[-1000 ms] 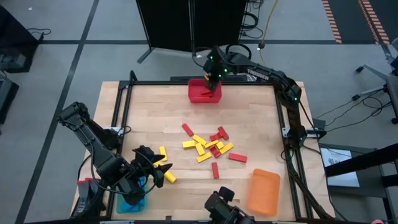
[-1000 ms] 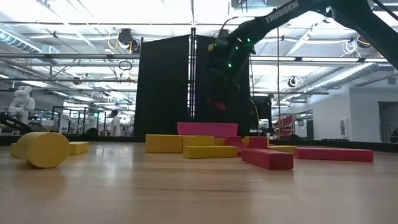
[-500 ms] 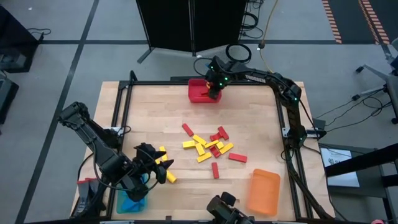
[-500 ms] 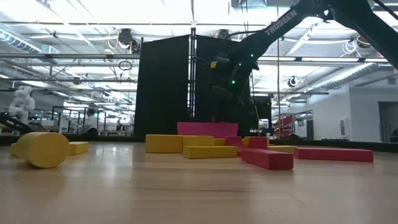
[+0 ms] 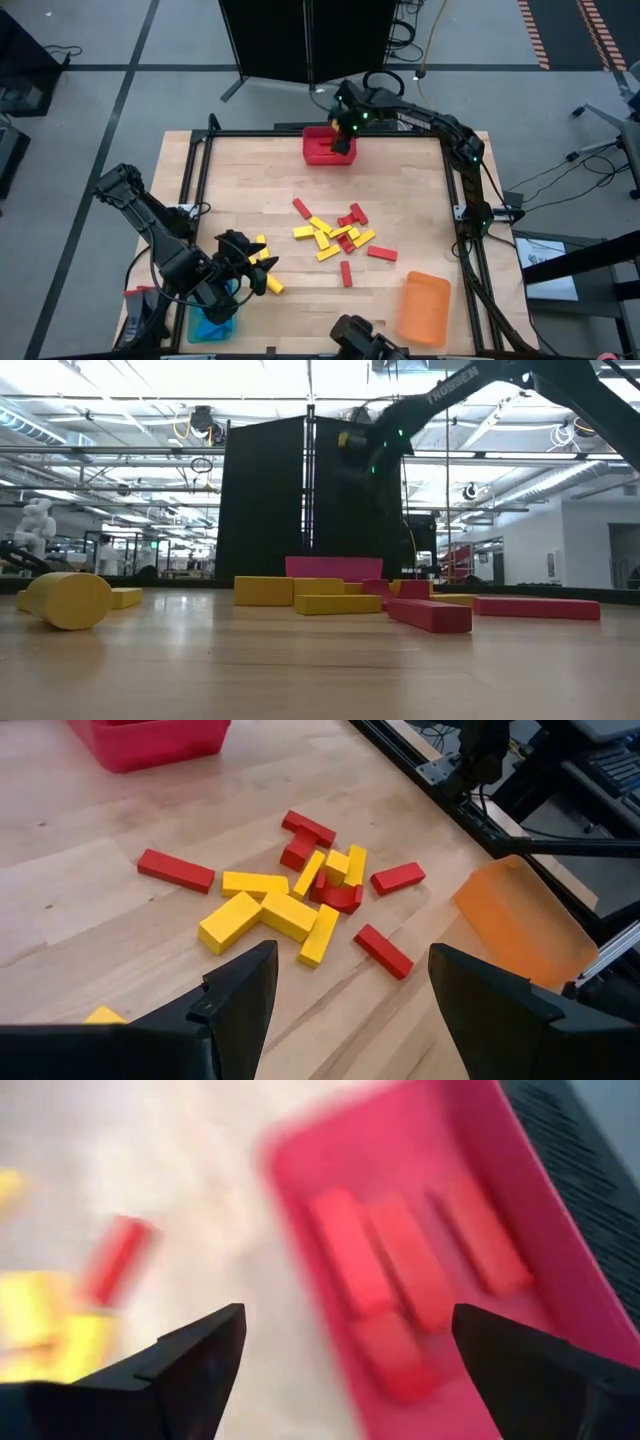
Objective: Sort blocks
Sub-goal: Put the red block into the red bin
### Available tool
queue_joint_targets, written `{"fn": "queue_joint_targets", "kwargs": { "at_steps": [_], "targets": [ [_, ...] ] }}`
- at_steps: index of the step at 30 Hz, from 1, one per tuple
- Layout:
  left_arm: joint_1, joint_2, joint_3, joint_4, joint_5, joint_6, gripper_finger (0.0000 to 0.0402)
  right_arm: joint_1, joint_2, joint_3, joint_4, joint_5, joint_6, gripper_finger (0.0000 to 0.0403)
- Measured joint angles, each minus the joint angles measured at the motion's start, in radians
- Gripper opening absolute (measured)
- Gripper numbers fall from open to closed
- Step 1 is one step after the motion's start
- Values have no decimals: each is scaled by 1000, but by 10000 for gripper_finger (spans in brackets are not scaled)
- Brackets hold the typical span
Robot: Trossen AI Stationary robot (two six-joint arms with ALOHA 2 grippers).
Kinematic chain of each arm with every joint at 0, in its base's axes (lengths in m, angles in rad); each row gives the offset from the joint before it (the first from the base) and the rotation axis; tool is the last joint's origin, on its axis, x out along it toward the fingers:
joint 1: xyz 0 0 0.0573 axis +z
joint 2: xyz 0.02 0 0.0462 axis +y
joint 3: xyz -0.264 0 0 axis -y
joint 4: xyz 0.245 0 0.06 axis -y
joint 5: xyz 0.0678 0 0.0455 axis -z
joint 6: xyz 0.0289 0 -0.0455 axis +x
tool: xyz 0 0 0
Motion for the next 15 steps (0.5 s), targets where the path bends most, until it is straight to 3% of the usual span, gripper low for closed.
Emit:
{"fn": "queue_joint_targets", "kwargs": {
  "at_steps": [6, 10, 13, 15],
  "targets": [
    [0, 0, 0, -6, 1, 21, 264, 63, -2, 262, -305, -341, -11, 331],
    [0, 0, 0, -6, 0, 27, 264, 209, -2, 317, -548, -291, -155, 322],
    [0, 0, 0, -5, 1, 26, 264, 327, -2, 257, -618, -259, -228, 322],
    [-1, 0, 0, -3, 15, 26, 264, 388, -12, 170, -610, -299, -262, 322]
  ]
}}
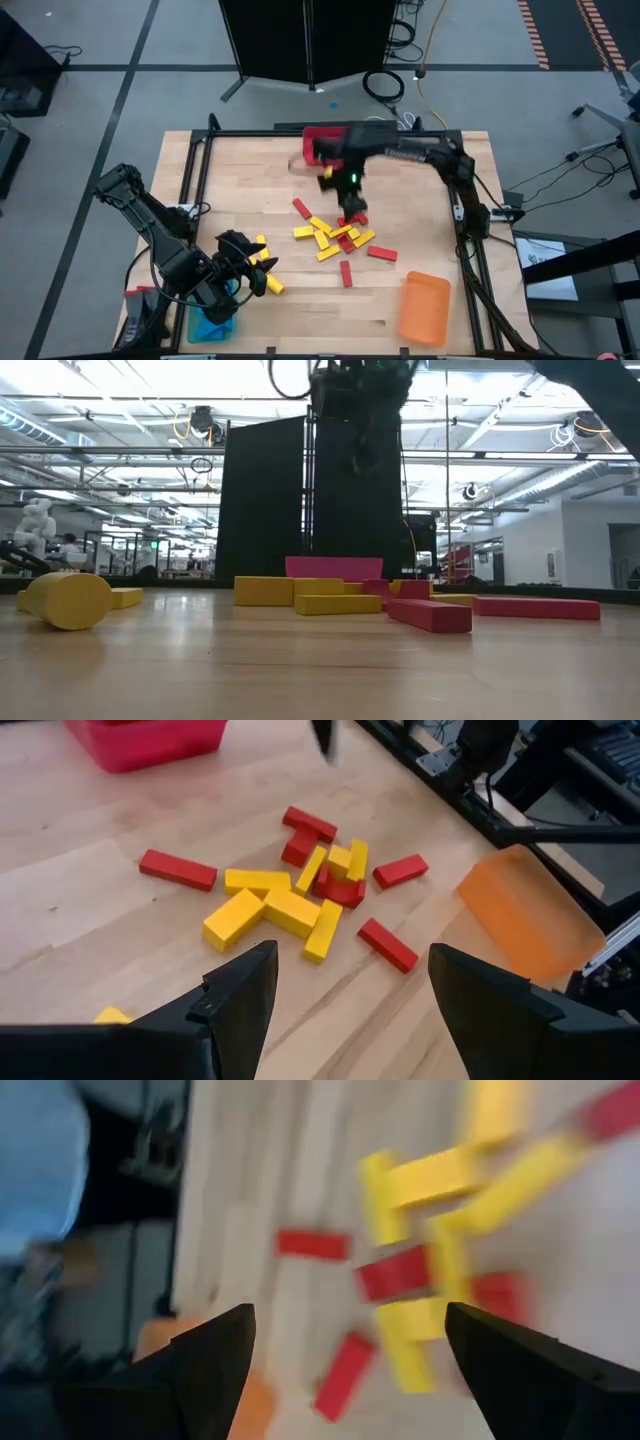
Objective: Sort blocks
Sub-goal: Put the red block into the red bin
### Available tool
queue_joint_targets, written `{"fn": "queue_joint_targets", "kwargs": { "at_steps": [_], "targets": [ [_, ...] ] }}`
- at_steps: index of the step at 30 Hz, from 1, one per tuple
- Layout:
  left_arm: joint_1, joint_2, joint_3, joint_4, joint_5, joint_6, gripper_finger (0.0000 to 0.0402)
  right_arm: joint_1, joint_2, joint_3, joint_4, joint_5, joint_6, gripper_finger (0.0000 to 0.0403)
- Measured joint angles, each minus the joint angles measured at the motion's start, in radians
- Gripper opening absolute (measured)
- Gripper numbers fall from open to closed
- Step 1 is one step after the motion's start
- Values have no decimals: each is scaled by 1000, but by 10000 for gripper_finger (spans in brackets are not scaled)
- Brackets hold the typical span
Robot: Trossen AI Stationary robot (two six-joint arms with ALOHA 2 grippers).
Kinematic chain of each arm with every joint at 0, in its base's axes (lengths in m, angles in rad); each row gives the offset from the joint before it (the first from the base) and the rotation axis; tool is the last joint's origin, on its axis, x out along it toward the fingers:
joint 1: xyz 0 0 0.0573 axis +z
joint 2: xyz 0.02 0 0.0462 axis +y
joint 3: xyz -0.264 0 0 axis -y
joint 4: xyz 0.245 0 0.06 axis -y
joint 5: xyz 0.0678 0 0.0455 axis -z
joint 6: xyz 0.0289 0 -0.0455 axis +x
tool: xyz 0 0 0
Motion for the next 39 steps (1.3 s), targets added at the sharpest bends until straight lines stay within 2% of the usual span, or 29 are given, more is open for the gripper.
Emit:
{"fn": "queue_joint_targets", "kwargs": {
  "at_steps": [3, 6, 10, 12, 14, 16, 20, 28, 39],
  "targets": [
    [0, 0, 0, 1, 27, 0, 264, 42, -66, -210, 82, -21, 24, 322],
    [-2, 0, 0, 1, 55, 2, 264, 35, -206, -482, 244, 0, 117, 322],
    [-2, 0, 0, -3, 56, 27, 264, 29, -432, -807, 537, 176, 293, 322],
    [0, 0, 0, -17, 48, 27, 264, 31, -535, -932, 724, 321, 409, 322],
    [6, 0, 0, -30, 36, 26, 264, 38, -604, -1038, 914, 433, 542, 322],
    [12, 0, 0, -29, 34, 25, 264, 38, -627, -1109, 1060, 475, 658, 322],
    [16, 0, 0, -26, 32, 21, 264, 39, -589, -1159, 1127, 487, 760, 322],
    [16, 0, 0, -25, 30, 19, 264, 39, -465, -1141, 1141, 498, 780, 322],
    [15, 0, 0, -16, 30, 18, 264, 75, -384, -1130, 1199, 480, 874, 322]
  ]
}}
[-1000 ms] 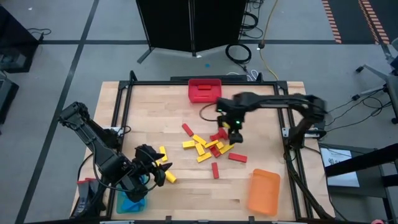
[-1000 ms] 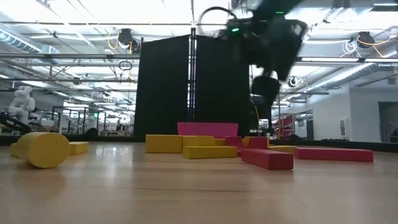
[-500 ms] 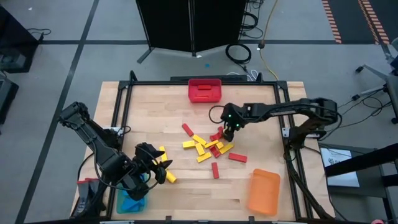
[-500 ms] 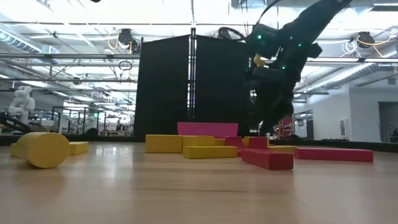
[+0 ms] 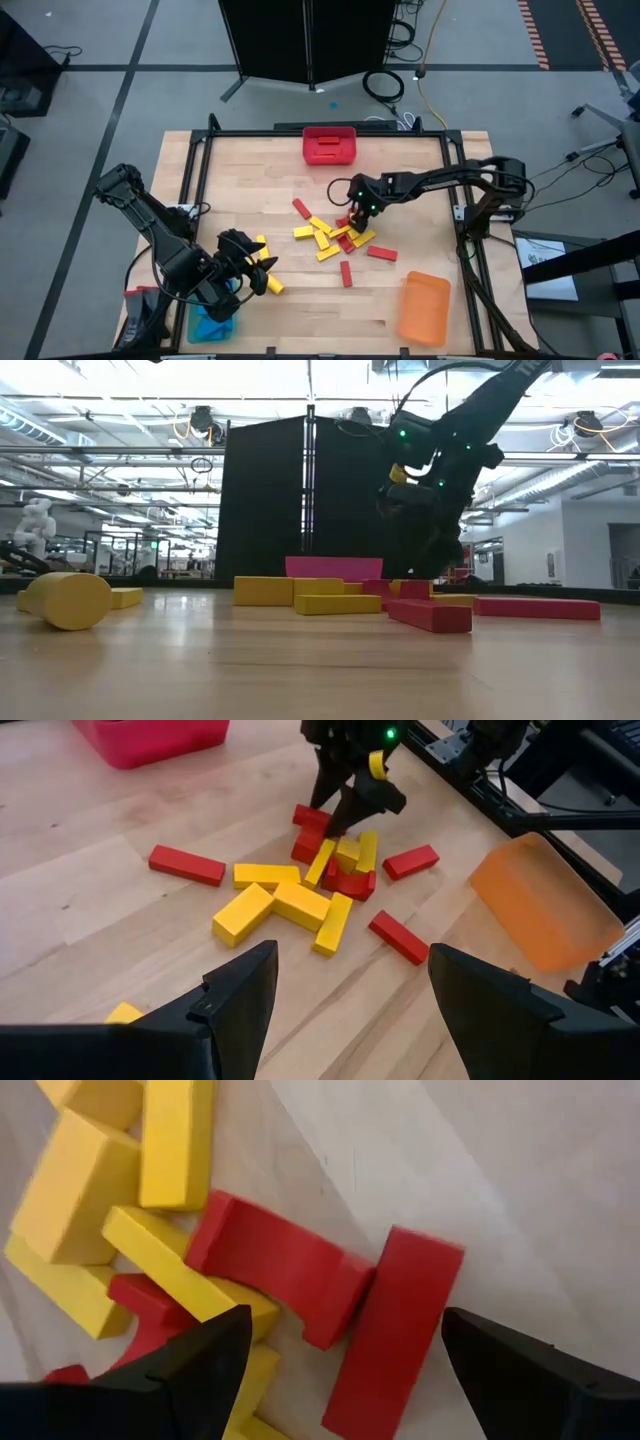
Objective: Sort blocks
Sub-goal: Put the red block into the red bin
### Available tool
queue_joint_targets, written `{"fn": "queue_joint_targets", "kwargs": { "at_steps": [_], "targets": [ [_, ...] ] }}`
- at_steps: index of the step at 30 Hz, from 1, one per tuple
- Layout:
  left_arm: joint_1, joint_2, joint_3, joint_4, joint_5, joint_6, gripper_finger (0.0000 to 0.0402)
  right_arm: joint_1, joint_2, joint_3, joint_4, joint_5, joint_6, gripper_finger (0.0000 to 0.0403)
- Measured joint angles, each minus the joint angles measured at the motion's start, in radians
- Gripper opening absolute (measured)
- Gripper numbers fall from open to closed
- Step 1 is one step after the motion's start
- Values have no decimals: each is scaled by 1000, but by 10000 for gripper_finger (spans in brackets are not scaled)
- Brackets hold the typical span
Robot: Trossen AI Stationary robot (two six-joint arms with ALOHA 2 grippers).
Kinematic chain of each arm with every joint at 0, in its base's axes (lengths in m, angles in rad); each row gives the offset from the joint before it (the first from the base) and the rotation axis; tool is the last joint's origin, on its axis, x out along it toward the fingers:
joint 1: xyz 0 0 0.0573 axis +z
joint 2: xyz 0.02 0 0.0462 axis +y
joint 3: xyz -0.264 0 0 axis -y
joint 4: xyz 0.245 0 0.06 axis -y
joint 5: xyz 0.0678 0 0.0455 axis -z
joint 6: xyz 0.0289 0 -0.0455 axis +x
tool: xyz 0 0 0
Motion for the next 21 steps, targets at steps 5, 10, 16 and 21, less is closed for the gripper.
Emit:
{"fn": "queue_joint_targets", "kwargs": {
  "at_steps": [5, 10, 16, 21],
  "targets": [
    [-1, 0, 0, 0, 0, 0, 264, 22, 31, 2, 2, 57, 42, 308],
    [-1, 0, 0, -2, 0, 0, 264, 35, 27, 0, -10, 105, 39, 248],
    [-1, 0, 0, -3, 0, 0, 264, 35, 26, -1, -27, 110, 24, 120],
    [-1, 0, 0, -5, 0, 1, 264, 35, 25, 0, -32, 102, 10, 78]
  ]
}}
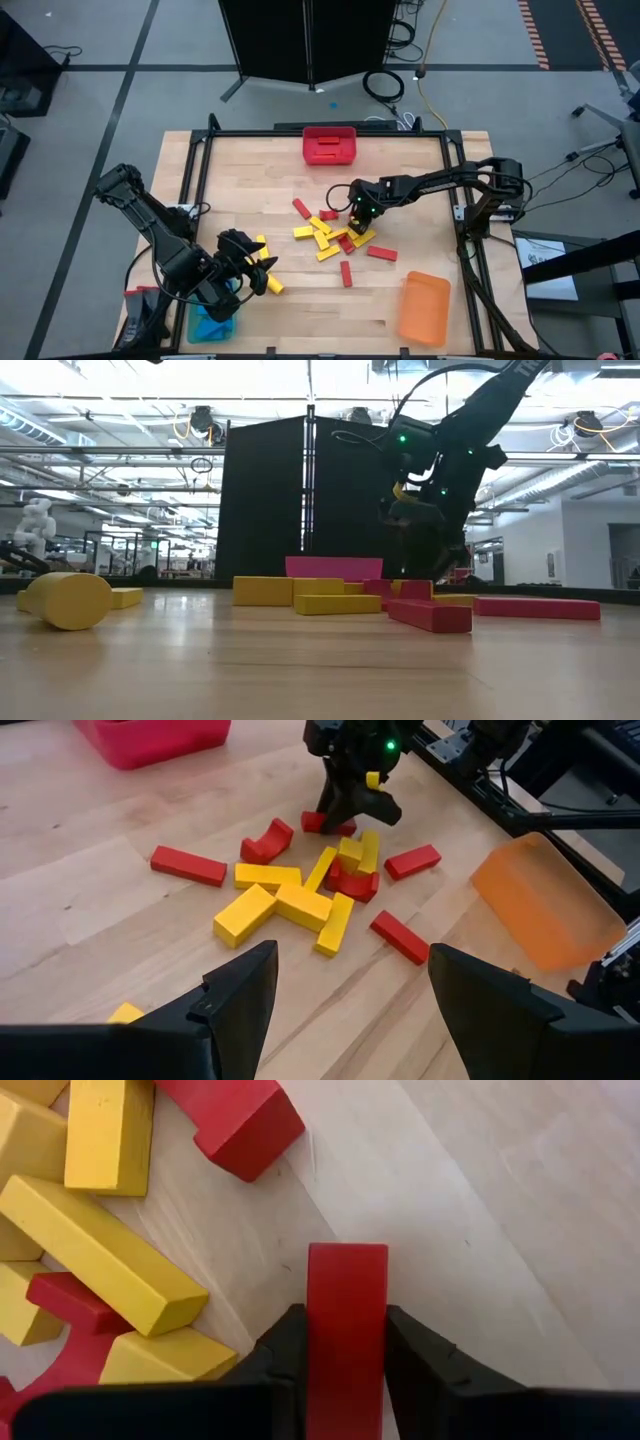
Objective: Sort blocks
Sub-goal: Put the red block into the red bin
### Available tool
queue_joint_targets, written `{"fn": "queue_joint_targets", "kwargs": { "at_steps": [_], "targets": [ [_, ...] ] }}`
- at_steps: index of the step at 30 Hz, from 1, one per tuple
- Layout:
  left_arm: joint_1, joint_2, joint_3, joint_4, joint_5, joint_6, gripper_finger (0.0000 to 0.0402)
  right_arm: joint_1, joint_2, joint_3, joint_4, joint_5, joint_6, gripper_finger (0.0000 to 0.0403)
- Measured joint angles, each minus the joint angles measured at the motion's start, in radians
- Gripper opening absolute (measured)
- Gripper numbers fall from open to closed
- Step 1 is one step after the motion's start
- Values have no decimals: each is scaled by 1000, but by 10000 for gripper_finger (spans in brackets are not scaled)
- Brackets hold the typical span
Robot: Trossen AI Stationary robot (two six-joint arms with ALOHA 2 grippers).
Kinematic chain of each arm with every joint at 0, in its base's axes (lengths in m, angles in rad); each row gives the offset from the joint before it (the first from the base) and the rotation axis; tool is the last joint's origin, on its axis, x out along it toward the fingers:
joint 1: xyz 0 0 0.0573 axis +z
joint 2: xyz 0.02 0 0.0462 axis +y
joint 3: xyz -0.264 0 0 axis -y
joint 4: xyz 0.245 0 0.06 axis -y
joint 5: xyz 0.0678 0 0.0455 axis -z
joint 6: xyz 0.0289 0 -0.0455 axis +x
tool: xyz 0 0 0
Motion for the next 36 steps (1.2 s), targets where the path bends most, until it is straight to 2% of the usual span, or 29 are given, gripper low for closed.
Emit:
{"fn": "queue_joint_targets", "kwargs": {
  "at_steps": [6, 13, 18, 23, 29, 33, 36],
  "targets": [
    [0, 0, 0, 0, 0, 0, 264, 0, -24, -2, -14, 0, 0, 78],
    [0, 0, 0, -2, -1, 8, 264, -36, -155, -2, -8, 3, -8, 78],
    [0, 0, 0, -5, -7, 8, 264, -131, -171, 124, -29, 55, -69, 78],
    [0, 0, 0, -3, -8, 1, 264, -246, -83, 370, -48, 125, -200, 78],
    [0, 0, 0, 3, -8, -1, 264, -364, 122, 695, -167, 134, -290, 78],
    [0, 0, 0, 4, -8, -2, 264, -397, 251, 840, -253, 131, -337, 78],
    [0, 0, 0, 4, -8, -2, 264, -403, 326, 889, -324, 128, -369, 78]
  ]
}}
